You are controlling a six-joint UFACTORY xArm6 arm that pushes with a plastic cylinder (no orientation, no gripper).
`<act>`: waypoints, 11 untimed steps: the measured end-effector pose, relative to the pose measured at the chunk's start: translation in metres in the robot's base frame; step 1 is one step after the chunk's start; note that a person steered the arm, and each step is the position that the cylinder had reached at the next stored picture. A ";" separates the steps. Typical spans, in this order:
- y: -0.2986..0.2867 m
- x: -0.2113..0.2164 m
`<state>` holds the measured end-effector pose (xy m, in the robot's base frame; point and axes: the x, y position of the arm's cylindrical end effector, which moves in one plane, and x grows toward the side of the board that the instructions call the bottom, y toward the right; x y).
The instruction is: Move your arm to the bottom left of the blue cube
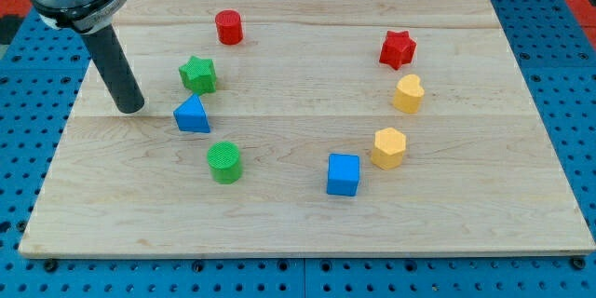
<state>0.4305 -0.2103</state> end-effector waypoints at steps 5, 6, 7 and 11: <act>0.022 0.081; 0.066 0.142; 0.155 0.161; 0.195 0.159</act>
